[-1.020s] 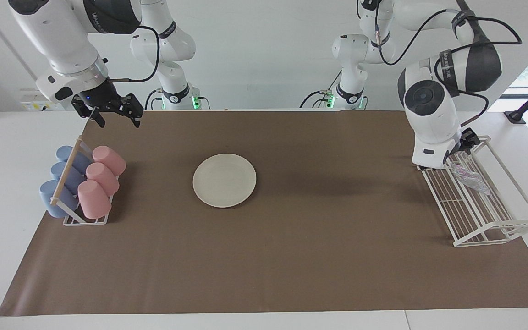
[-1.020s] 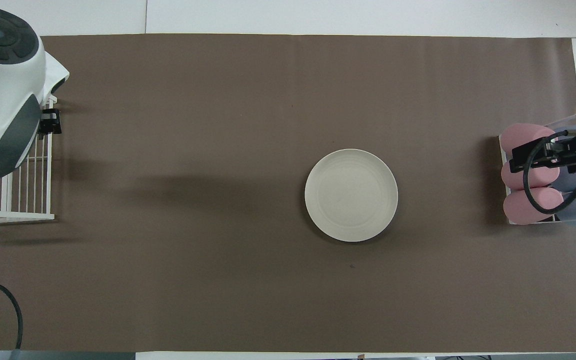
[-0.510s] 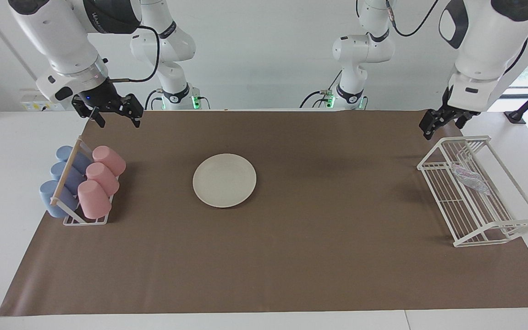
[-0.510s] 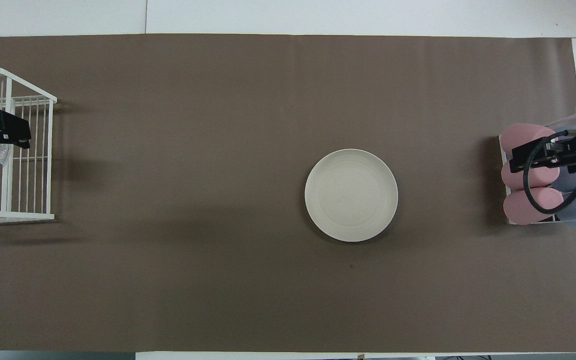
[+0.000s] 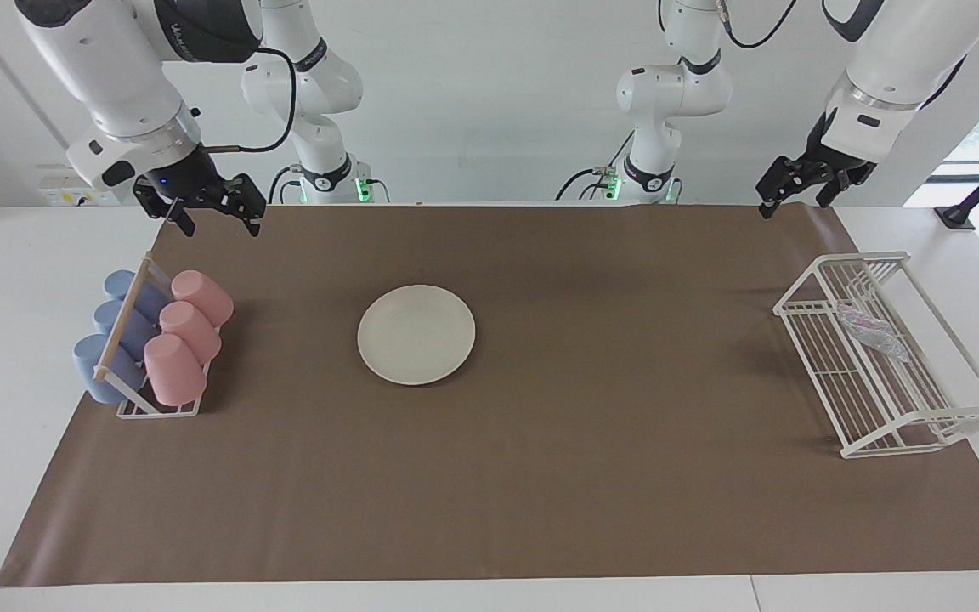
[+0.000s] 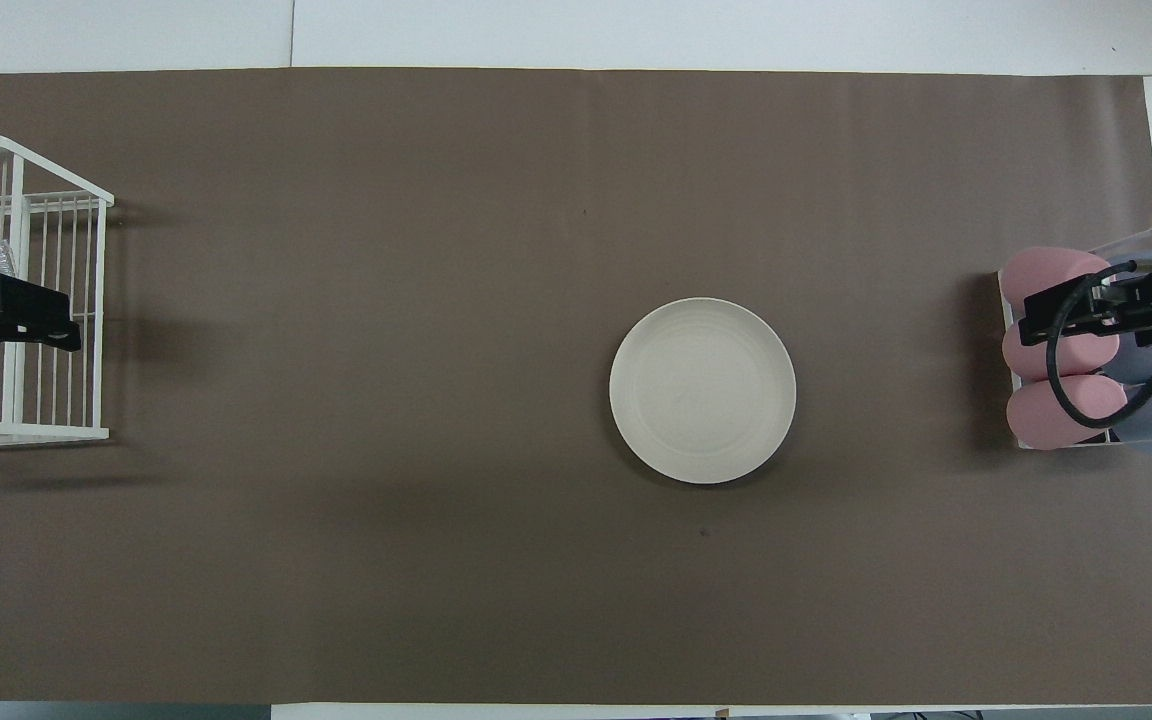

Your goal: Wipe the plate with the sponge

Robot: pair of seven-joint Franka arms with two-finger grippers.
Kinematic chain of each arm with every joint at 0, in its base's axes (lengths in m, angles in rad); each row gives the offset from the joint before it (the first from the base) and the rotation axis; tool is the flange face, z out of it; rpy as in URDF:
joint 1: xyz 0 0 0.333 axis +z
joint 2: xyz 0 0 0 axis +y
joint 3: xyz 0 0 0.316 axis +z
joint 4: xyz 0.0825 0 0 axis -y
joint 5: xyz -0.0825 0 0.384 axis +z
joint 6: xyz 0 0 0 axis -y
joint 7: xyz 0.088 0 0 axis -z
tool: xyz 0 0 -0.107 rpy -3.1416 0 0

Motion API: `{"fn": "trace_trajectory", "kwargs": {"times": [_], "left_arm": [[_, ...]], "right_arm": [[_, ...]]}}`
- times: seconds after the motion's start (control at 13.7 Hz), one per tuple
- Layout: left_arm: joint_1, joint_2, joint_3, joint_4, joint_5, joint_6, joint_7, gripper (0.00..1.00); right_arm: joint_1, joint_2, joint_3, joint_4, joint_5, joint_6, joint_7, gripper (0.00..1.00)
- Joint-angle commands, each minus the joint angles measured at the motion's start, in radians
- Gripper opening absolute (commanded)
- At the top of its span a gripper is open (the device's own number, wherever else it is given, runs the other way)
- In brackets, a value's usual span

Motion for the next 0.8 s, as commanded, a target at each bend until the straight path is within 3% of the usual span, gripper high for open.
{"fn": "trace_trajectory", "kwargs": {"times": [0.0,0.73], "left_arm": [[0.013,-0.013,0.000,-0.065,-0.043,0.061,0.021,1.00],[0.016,0.007,-0.006,-0.020,-0.057,-0.008,0.021,1.00]], "right_arm": [[-0.012,-0.010,0.010,-0.012,-0.019,0.007,-0.014,1.00],[-0.012,-0.010,0.010,-0.012,-0.019,0.007,-0.014,1.00]]}}
